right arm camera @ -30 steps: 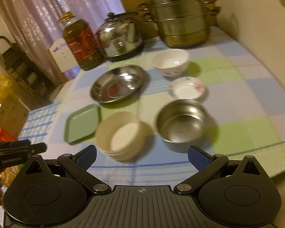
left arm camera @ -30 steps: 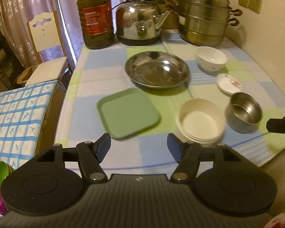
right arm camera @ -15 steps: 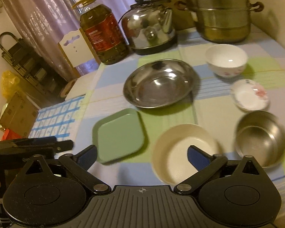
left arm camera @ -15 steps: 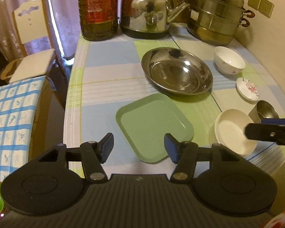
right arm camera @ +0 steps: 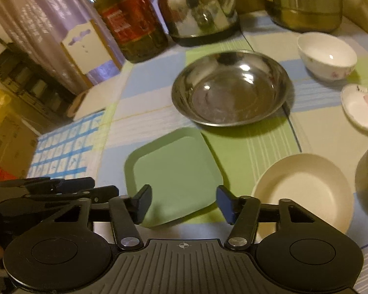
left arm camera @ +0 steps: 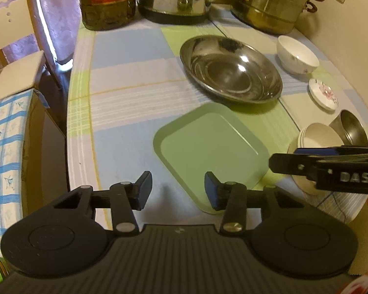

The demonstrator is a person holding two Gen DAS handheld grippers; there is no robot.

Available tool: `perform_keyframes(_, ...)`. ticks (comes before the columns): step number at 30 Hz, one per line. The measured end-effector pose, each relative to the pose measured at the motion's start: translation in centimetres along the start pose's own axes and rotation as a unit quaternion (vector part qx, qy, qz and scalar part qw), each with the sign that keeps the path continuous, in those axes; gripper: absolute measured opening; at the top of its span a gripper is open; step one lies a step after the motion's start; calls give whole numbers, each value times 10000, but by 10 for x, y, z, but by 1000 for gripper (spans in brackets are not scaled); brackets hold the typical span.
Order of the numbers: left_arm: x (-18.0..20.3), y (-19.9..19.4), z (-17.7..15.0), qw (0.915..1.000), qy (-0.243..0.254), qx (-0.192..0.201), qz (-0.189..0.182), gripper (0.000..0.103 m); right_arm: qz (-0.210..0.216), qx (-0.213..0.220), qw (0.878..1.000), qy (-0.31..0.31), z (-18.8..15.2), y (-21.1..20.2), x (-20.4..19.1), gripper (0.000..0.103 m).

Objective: Organize plates and bowls

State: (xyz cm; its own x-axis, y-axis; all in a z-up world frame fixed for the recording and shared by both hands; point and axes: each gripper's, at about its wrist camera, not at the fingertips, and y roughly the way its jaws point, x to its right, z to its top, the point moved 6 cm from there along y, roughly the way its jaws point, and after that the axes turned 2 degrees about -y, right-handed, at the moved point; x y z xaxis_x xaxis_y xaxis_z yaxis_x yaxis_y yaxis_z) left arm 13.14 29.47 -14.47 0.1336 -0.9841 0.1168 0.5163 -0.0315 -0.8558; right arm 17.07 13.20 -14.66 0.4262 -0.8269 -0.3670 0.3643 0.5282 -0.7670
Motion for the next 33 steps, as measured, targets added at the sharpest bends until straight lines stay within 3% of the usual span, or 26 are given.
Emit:
perform_keyframes(9,-12,22,-1,9997,14,-198,-146,41,-758,-137,9962,414,-5,27,3,44)
perform_keyframes(22,-18,36,1,9994,-18,-270,-238,41,-1314,-195,9903,414,-8,50,3,42)
perform_keyframes(28,-23,43,9,9996,-52,-210,-205,38,-1420,-103,9896,213,-4,57,5,30)
perform_keyframes(30,-24,45,12,9997,-53,-170,-185,38,-1439,-77,9894,175,-2,59,7,19)
perform_keyframes(33,-29,50,18,9999,-40,-103,-102,36,-1452,-52,9893,123,1,61,8,16)
